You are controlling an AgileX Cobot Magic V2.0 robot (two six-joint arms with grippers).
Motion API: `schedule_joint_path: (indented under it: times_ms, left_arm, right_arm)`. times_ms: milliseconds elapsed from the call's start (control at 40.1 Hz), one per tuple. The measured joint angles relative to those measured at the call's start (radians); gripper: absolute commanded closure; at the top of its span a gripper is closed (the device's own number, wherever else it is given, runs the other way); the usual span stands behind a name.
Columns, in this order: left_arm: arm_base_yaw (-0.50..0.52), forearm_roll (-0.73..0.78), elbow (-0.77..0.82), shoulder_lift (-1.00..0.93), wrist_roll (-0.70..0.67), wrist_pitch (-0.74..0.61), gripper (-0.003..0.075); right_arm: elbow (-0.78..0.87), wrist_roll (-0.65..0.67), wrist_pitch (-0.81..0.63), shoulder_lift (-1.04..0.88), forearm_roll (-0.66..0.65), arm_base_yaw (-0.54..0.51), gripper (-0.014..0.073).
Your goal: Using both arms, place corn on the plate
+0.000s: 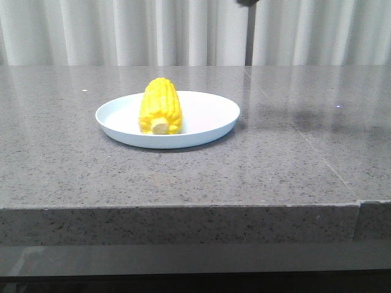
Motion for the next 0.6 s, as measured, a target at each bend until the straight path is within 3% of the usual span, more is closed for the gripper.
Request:
schedule_joint_path:
  times_ms: [300, 599]
  left_arm:
    - [0.000, 0.002, 0.000, 0.000, 0.000, 0.000, 0.0741]
    - [0.000, 0.002, 0.000, 0.000, 0.000, 0.000, 0.0741]
  right_arm:
    - [0.070, 0.000, 0.082, -0.160, -0.161, -0.131, 0.0685]
    - [0.431, 0.000, -0.025, -0.449, -0.190, -0.177, 0.0685]
